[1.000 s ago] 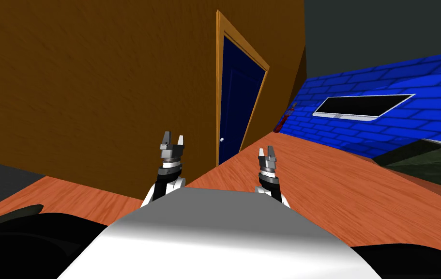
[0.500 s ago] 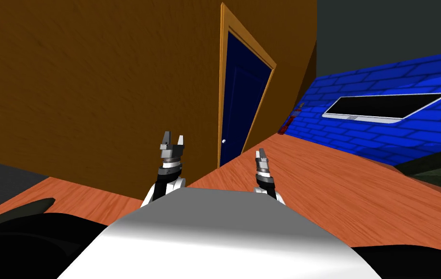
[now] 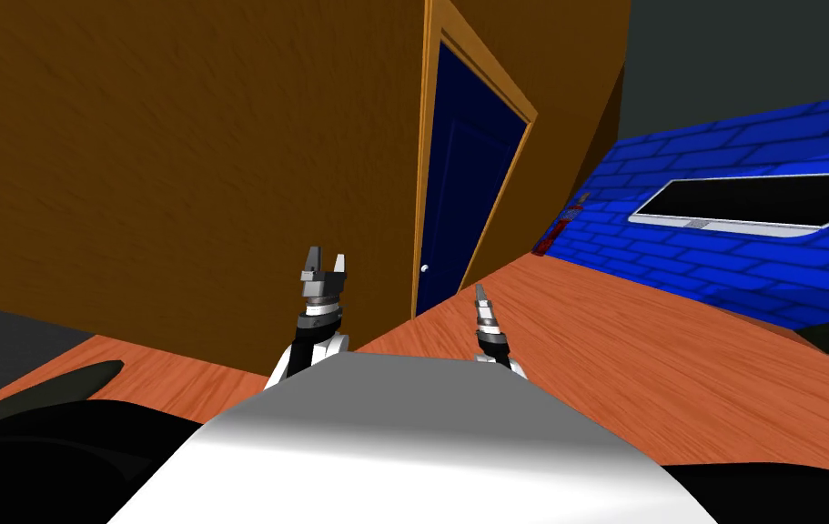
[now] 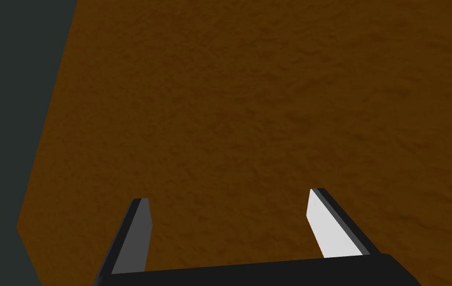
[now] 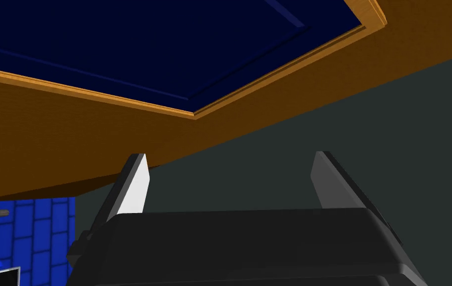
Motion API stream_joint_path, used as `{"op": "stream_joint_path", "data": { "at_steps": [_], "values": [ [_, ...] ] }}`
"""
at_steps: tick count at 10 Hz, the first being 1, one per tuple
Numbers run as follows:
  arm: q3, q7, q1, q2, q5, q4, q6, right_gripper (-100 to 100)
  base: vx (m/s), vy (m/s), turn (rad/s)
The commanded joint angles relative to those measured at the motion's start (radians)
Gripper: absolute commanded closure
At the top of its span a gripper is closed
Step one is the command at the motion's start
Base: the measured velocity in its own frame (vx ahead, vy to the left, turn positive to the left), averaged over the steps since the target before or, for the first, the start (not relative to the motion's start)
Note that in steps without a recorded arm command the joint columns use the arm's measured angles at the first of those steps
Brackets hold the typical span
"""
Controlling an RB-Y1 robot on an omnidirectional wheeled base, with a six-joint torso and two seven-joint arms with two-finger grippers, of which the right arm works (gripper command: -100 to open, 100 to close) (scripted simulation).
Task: Pull the door open
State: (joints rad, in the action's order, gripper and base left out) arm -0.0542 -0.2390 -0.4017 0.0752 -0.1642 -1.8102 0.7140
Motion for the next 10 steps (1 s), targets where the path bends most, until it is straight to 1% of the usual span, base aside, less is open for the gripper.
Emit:
{"op": "stream_joint_path", "data": {
  "at_steps": [1,4,5,6,7,10],
  "values": [
    [0.002,-0.042,0.005,0.006,-0.016,0.039,0.011,-100,0.059,-0.011,0.055],
    [0.005,-0.131,0.03,0.024,-0.054,0.132,0.04,-100,0.083,-0.009,0.109],
    [0.005,-0.139,0.03,0.024,-0.054,0.144,0.04,-100,0.068,-0.004,0.017],
    [0.005,-0.172,0.039,0.03,-0.067,0.177,0.049,-100,0.057,-0.011,0.057],
    [0.005,-0.172,0.039,0.03,-0.067,0.179,0.049,-100,0.044,-0.01,0.04],
    [0.007,-0.265,0.064,0.047,-0.105,0.283,0.078,-100,0.078,-0.01,0.095]
  ]
}}
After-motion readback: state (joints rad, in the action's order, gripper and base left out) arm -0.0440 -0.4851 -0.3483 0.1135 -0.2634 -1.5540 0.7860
